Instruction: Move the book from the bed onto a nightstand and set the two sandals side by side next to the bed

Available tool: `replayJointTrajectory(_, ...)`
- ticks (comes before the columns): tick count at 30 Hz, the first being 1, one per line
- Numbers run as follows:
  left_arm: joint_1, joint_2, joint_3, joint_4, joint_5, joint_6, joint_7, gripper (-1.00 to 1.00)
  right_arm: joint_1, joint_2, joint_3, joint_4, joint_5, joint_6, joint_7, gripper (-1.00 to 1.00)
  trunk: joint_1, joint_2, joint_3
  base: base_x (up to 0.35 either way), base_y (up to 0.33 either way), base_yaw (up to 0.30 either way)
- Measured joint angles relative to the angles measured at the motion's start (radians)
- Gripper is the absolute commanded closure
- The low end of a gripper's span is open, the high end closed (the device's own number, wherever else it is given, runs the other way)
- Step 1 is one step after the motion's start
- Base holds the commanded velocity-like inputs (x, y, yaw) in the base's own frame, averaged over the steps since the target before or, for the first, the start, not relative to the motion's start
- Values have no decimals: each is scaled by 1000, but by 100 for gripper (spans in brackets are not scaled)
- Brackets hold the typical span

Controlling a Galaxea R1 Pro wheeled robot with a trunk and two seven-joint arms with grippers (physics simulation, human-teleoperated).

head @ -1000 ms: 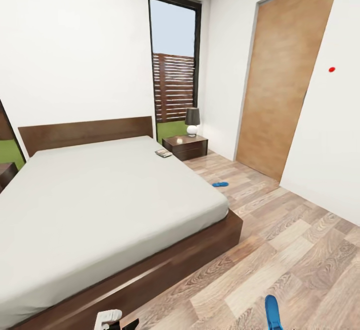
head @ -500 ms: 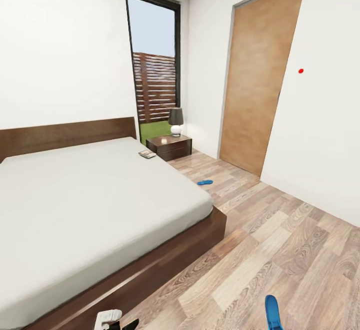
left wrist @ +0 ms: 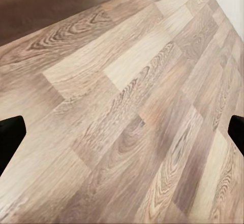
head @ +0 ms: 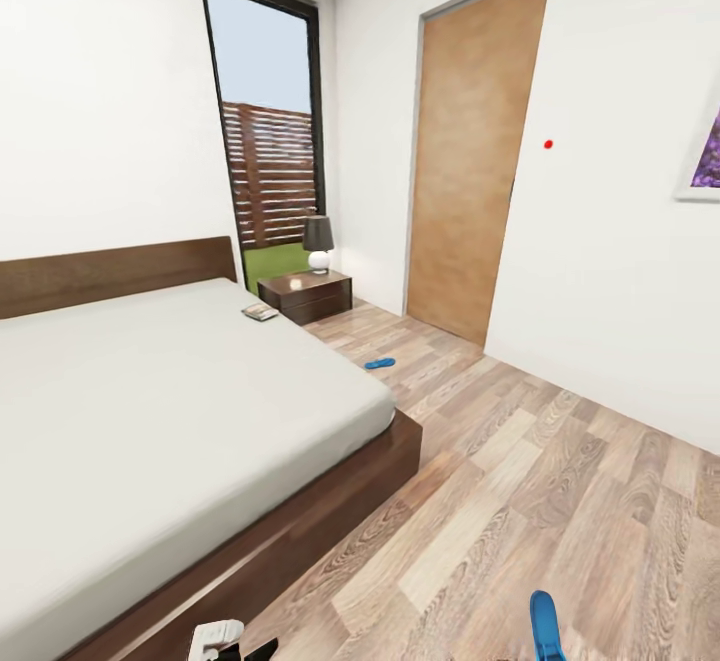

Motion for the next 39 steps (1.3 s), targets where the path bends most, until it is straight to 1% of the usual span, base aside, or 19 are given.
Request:
replayJointTrajectory(12, 0, 0, 0, 0, 0, 0, 0, -100, 0, 0, 0, 0, 0, 0, 0, 100, 0, 0, 0, 0, 0, -245)
replayJointTrajectory(39, 0, 0, 0, 0, 0, 0, 0, -100, 0, 0, 1, 0, 1, 0, 0, 100, 0, 0, 0, 0, 0, -298)
